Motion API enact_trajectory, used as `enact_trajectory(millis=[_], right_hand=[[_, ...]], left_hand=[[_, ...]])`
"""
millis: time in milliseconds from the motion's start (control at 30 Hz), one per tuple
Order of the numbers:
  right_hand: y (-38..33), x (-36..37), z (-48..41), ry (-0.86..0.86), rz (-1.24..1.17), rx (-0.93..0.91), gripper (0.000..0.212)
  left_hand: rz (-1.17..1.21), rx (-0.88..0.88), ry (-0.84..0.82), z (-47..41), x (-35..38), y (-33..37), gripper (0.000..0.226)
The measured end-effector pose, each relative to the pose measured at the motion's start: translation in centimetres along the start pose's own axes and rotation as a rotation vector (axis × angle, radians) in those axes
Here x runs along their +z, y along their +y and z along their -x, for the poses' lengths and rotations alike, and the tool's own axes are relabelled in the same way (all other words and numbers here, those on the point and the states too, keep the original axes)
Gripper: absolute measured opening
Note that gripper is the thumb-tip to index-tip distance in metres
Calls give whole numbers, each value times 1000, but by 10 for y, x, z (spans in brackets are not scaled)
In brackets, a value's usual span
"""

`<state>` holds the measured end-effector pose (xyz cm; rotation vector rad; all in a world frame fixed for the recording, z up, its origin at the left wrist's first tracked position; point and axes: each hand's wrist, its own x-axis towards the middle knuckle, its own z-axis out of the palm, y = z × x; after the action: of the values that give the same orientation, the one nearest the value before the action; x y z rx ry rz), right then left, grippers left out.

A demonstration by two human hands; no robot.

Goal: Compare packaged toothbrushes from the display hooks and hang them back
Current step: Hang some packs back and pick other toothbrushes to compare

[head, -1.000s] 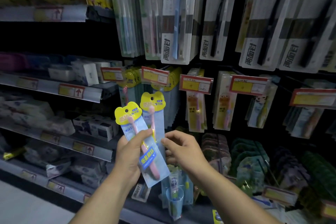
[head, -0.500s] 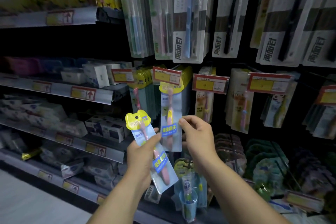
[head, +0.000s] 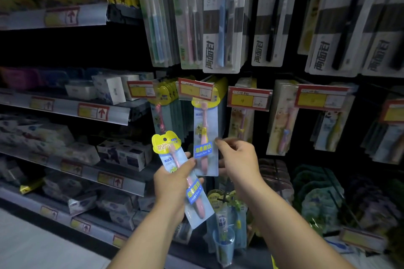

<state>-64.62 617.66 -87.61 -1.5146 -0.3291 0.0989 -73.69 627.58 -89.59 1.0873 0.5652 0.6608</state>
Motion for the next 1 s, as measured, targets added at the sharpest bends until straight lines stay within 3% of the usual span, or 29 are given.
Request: enact_trajectory(millis=[167,333,433,567,633,767,1000], right_hand=[[7,-2,-7,61,67,-14,4],[6,-3,5,66,278,-97,17],[5,4,19,-40,327,-86,11],[2,11,38,-379,105,76,18],[3,11,43,-450,153,6,23],[3,7,41,-351,134,-100,12],[-8,0,32,-178,86,-158,9]], left_hand=[[-80,-2,61,-11,1,-5,4],[-136,28,175,-7,-5,6,23],[-83,-14,190,-4,-11,12,20],[-20,7,88,5,-14,18,11],[-25,67,24,8,-14,19,12],[-33,170,-108,16,-12,22,11],[-67,209,-153,13,-8,19,28]])
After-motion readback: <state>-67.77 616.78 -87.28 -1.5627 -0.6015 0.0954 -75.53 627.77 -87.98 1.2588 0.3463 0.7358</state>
